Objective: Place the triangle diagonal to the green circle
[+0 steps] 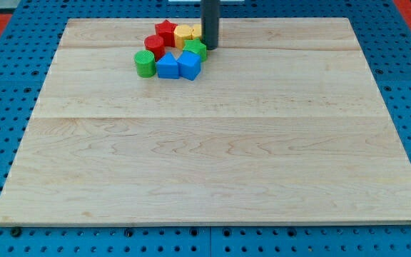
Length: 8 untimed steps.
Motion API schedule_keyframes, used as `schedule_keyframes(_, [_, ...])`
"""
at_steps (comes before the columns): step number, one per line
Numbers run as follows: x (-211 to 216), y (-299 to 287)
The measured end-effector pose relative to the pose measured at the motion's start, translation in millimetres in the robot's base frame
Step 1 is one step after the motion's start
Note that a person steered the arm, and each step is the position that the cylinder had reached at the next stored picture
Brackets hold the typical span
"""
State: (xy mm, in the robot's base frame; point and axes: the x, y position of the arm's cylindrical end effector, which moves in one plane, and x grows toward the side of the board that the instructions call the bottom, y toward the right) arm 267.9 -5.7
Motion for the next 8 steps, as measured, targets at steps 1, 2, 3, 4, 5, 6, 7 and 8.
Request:
schedule_keyframes(1, [5.8, -13.9])
schedule_keyframes(2, [19.9, -47.8])
schedule_keyframes(3, [26.5, -82.3])
schedule_keyframes(4, [49.1, -103.3])
schedule_keyframes(5, [66.5, -106.2])
schedule_keyframes(6, [95.0, -64.7])
schedule_keyframes(7, [136.9, -38.5])
schedule_keyframes(8, [123.8, -69.9])
